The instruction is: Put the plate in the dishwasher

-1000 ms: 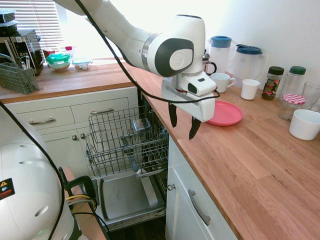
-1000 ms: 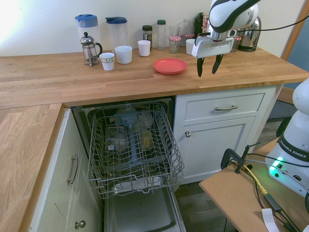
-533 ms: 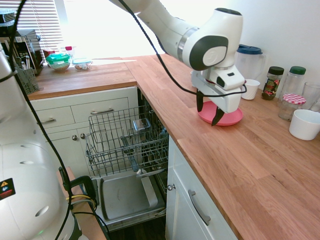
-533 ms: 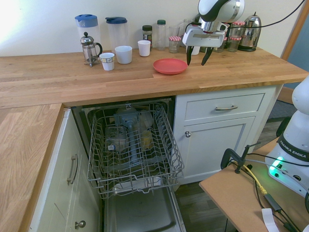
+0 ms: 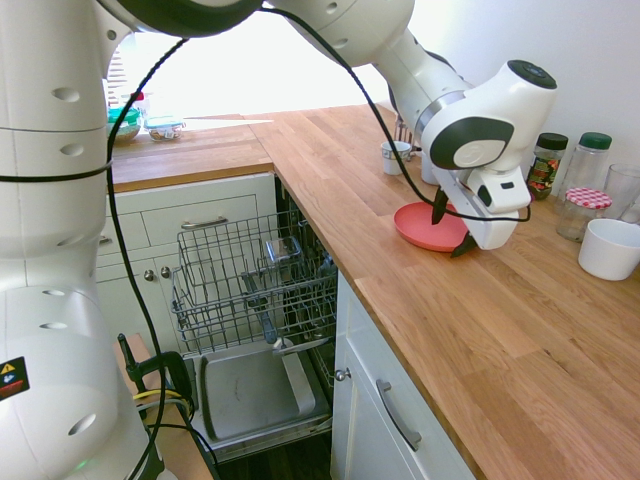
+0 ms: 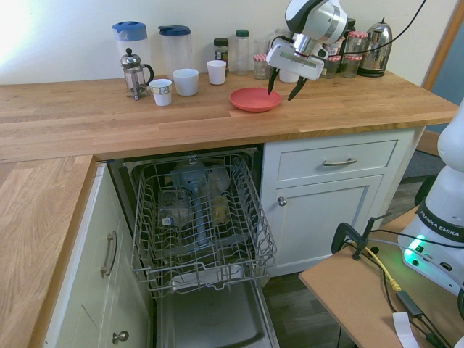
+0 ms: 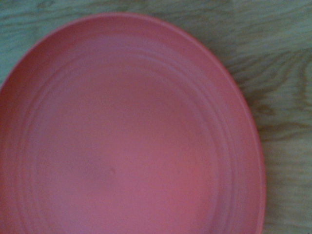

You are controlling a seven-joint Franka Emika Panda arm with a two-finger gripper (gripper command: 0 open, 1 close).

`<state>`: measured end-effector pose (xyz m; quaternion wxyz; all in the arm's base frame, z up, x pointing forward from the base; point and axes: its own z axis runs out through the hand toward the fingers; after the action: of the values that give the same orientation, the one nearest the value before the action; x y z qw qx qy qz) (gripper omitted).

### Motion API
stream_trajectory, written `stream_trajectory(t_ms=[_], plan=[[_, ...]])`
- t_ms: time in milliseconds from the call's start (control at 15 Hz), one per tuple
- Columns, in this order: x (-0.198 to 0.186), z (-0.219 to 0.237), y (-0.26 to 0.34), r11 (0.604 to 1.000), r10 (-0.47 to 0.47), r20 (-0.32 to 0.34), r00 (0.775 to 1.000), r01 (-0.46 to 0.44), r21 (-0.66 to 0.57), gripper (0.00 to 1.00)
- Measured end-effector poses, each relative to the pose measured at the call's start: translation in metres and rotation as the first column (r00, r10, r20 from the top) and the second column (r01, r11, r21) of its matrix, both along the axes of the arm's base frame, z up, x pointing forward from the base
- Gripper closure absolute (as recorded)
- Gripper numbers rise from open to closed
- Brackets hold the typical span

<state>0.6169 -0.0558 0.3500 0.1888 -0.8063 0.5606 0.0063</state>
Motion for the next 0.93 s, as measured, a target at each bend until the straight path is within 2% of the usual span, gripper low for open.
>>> stream_trajectory(t_ms=[67,133,467,933], plan=[[0.005,-0.004,-0.003,1.0,-0.005,0.004,1.0,0.005,0.011,0.0],[0.009,-0.006,-0.006,1.0,-0.009,0.007,1.0,0.009,0.019,1.0],[0.022,-0.006,-0.011,0.999,-0.002,0.027,1.0,0.001,0.043,1.0],[0.023,-0.009,-0.015,0.998,0.015,0.02,1.0,-0.016,0.057,1.0]])
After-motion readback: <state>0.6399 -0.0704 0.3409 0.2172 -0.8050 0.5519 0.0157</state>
